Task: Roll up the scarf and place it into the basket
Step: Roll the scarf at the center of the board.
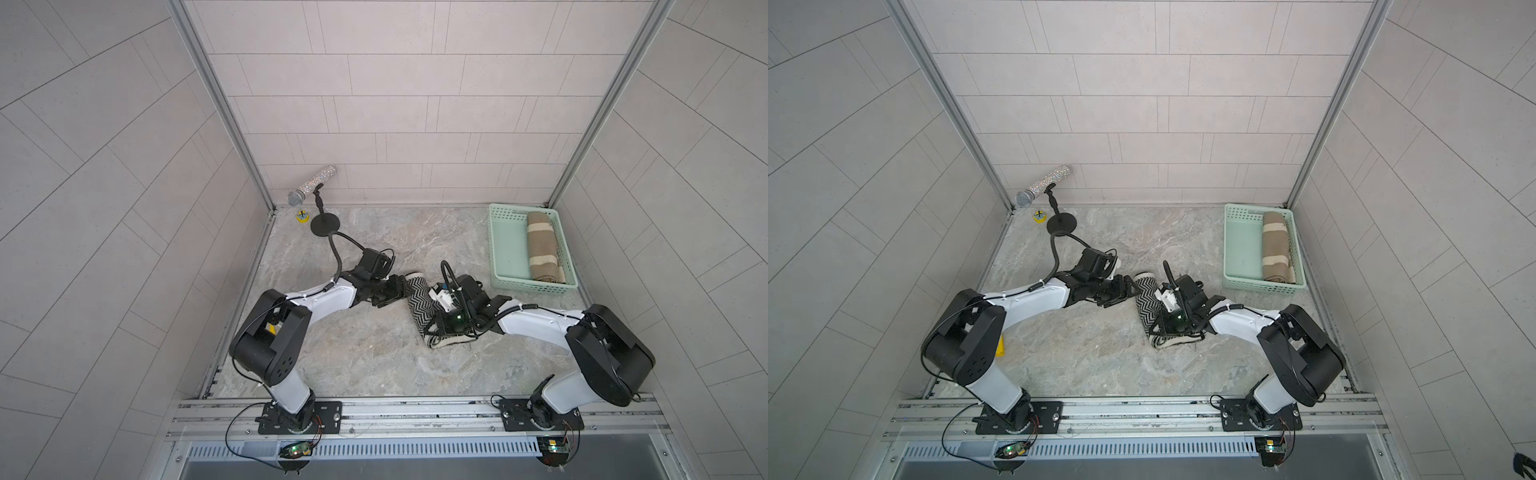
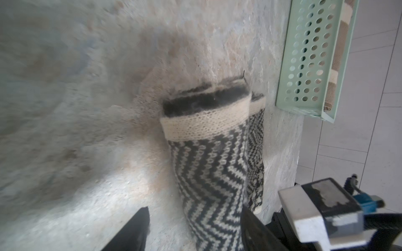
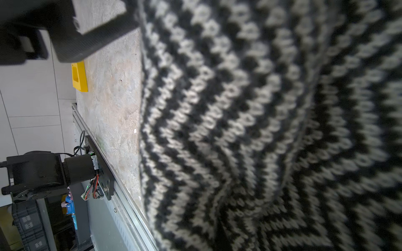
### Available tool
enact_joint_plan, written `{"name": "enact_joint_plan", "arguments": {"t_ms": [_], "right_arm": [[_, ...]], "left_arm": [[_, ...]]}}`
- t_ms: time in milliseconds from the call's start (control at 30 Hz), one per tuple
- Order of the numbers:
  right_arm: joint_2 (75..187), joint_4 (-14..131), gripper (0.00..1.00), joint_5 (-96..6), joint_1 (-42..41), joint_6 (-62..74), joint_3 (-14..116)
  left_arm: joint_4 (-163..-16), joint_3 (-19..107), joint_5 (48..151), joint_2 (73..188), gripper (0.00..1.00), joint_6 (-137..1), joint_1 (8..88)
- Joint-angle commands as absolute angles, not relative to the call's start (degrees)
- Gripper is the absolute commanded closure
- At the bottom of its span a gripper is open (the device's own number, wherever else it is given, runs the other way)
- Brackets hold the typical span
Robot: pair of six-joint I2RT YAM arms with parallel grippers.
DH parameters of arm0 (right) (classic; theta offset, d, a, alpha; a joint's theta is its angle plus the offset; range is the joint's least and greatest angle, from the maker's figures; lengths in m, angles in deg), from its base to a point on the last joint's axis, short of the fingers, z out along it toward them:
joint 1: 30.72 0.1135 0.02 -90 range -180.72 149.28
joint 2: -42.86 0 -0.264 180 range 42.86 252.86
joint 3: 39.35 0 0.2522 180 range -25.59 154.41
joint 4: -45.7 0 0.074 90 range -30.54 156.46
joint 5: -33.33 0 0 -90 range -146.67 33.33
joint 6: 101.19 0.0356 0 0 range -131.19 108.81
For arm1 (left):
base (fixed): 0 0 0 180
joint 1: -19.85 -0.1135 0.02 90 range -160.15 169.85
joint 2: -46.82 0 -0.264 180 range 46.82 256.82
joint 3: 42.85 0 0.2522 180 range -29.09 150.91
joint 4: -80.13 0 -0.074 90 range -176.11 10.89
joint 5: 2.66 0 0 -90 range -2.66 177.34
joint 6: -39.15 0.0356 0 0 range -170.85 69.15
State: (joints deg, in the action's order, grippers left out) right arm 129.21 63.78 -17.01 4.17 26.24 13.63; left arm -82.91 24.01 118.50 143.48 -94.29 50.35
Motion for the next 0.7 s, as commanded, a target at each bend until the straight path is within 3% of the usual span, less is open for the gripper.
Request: {"name": "enact_joint_plan", "arguments": {"t_ms": [0,100,200,233,267,367,500,667], "right_arm": [[129.0,65.8,1.0,-15.1,4.1,27.0,12.5],[129.2,65.9,1.0,-14.8,4.1,26.5,12.3],[129.5,65.9,1.0,-14.2,4.1,26.1,12.3],[129.5,65.9,1.0,-14.0,4.1,26.0,12.3],[129.5,65.9,1.0,-13.7,4.1,25.8,12.3],[130.3,65.2,1.0,-12.4,4.2,25.2,12.7],[132.1,64.0,1.0,-9.9,5.1,24.9,14.3],[134.6,67.2,0.99,-9.6,7.8,23.8,18.6]], "left_arm": [[-88.4,25.8,119.3,146.4,0.3,-96.6,51.2],[-91.0,26.4,119.7,149.3,0.32,-97.6,51.4],[-93.9,27.0,119.4,152.1,0.43,-98.8,51.4],[-94.8,27.1,119.5,153.0,0.52,-99.3,51.4],[-95.7,27.0,119.7,153.8,0.69,-99.8,51.4],[-99.1,24.3,119.5,153.0,0.99,-102.0,51.3],[-97.1,19.8,115.6,146.8,1.0,-102.0,50.1],[-81.4,17.0,105.5,134.6,1.0,-97.9,46.9]]}}
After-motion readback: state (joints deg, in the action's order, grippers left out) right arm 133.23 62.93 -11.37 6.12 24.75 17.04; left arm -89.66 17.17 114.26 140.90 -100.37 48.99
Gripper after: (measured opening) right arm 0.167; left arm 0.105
